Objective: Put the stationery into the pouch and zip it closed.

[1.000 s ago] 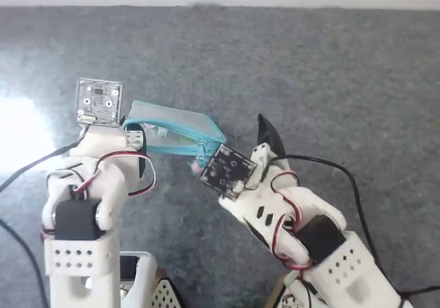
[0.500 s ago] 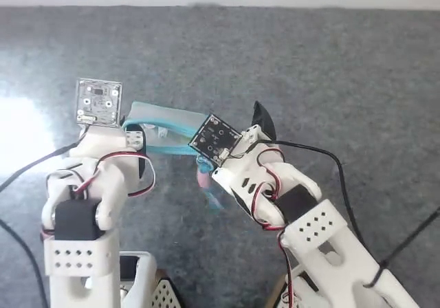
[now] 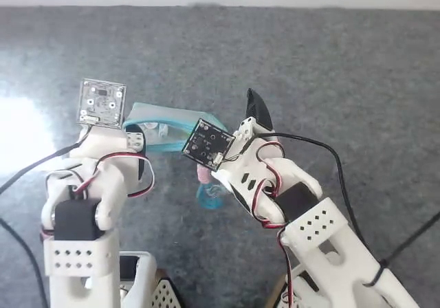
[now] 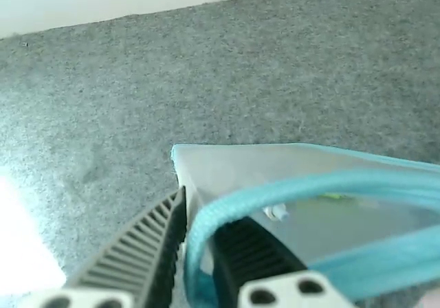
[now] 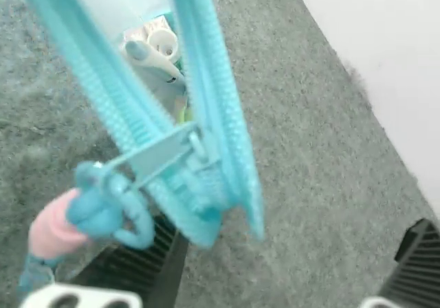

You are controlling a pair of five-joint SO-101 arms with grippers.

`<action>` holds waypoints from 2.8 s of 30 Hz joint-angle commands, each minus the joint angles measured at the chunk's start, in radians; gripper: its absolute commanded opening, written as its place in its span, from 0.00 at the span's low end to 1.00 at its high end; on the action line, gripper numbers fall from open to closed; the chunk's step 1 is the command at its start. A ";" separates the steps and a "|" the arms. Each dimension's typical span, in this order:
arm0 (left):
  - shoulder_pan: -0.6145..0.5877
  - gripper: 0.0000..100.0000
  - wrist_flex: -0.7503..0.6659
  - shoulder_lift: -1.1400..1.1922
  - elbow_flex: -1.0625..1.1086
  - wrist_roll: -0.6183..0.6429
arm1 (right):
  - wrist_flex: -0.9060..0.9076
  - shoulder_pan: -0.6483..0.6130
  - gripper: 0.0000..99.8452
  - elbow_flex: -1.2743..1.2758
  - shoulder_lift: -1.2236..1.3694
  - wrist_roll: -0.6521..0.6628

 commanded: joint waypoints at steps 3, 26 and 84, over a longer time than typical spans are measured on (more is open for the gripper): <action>0.003 0.01 -0.006 -0.008 -0.005 -0.008 | 0.010 0.024 0.43 -0.071 -0.153 0.068; 0.006 0.01 0.002 -0.008 -0.004 -0.009 | 0.134 -0.088 0.43 -0.095 -0.151 0.319; 0.301 0.25 0.295 -0.173 -0.274 -0.066 | 0.539 0.067 0.01 -0.789 0.484 -0.178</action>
